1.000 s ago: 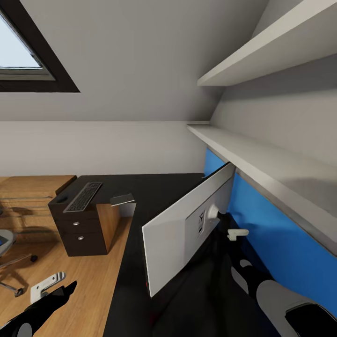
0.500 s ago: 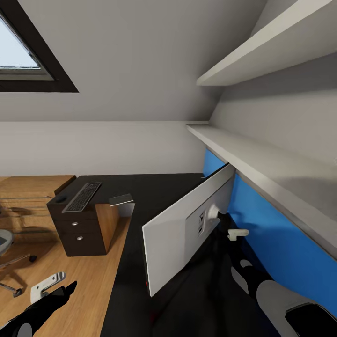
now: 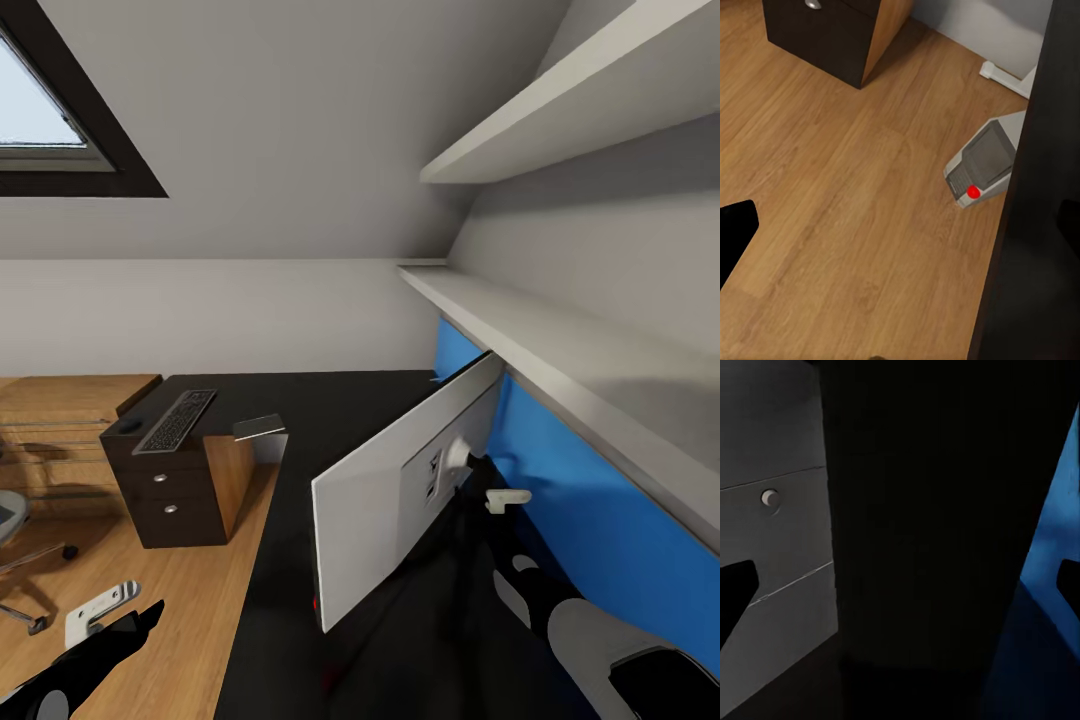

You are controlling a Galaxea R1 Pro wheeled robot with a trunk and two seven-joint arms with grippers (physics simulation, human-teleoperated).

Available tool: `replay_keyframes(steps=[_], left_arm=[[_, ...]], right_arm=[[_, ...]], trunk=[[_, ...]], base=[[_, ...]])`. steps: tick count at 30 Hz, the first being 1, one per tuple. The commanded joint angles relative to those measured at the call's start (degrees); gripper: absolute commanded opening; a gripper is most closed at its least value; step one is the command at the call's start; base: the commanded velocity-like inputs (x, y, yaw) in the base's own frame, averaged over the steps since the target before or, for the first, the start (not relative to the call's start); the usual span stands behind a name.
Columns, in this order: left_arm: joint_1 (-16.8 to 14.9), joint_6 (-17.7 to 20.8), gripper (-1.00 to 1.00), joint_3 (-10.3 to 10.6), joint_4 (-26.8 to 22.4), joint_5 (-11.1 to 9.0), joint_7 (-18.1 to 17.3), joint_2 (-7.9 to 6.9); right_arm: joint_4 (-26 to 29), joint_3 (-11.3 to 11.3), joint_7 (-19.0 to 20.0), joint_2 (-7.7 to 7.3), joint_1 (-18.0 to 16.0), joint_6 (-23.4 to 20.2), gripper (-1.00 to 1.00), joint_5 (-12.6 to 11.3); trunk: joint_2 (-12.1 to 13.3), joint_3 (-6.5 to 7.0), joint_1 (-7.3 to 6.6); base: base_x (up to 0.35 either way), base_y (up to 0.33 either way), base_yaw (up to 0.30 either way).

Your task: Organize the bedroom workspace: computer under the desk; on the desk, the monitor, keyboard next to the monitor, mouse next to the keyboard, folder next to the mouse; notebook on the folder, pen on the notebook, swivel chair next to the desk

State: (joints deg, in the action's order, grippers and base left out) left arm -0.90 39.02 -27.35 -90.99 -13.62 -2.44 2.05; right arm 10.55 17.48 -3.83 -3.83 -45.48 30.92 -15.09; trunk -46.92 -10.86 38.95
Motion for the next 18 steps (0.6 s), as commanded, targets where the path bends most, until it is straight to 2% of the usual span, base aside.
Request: replay_keyframes(steps=[1,18], left_arm=[[-0.1,0.4,1.00,-0.2,-0.1,-0.1,-0.3,0.06],[-0.1,0.4,1.00,-0.2,-0.1,-0.1,-0.2,0.06]], right_arm=[[0.0,0.5,-0.4,-0.03,0.0,0.1,1.00,-0.2],[0.0,0.5,-0.4,-0.04,0.0,0.1,1.00,-0.2]], trunk=[[-0.1,-0.09,0.01],[-0.1,-0.09,0.01]], base=[[0.000,0.000,0.000],[0.000,0.000,0.000]])
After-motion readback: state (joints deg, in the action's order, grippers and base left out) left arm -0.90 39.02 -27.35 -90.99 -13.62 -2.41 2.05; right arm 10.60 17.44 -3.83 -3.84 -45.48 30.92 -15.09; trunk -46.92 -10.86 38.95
